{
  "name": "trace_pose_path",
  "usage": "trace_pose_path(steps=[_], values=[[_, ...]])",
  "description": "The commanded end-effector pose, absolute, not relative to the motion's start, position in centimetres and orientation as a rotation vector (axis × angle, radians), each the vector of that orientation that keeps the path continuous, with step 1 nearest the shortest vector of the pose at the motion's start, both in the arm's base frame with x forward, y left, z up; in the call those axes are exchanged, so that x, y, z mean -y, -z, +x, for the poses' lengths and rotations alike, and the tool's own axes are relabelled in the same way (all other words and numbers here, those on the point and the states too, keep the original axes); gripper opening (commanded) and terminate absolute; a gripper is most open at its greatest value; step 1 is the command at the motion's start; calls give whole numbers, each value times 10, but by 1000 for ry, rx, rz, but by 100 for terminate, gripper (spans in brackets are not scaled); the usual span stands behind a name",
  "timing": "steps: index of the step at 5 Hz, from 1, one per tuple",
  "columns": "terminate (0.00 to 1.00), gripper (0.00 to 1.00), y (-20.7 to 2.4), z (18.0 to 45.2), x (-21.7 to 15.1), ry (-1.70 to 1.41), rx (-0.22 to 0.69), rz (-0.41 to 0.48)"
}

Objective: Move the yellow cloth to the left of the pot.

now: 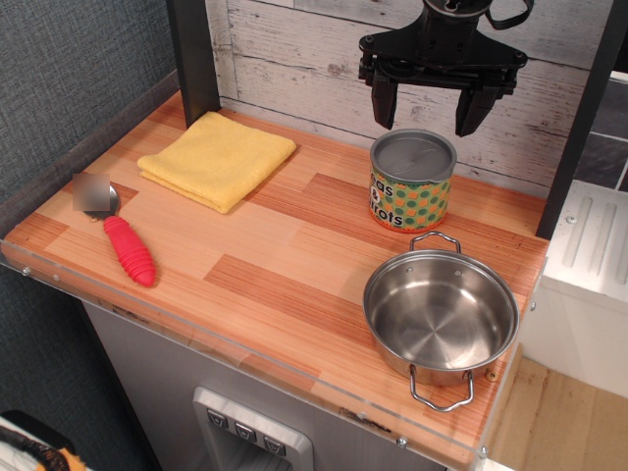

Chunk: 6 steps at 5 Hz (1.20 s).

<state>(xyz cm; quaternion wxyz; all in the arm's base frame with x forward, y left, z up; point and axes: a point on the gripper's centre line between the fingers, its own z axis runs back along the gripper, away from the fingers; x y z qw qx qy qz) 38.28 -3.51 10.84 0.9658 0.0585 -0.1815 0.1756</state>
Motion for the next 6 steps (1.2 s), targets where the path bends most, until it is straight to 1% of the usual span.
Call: trace_pose_path(steps=[1, 2, 3, 4, 5, 6], values=[[0, 100, -108, 383, 35, -355, 367, 118], [0, 100, -120, 382, 28, -376, 378, 125], [0, 100, -131, 377, 10, -413, 375, 108], [0, 100, -133, 369, -15, -475, 363, 88], [0, 100, -140, 357, -38, -569, 381, 98], [0, 100, -141, 344, -62, -690, 337, 142]])
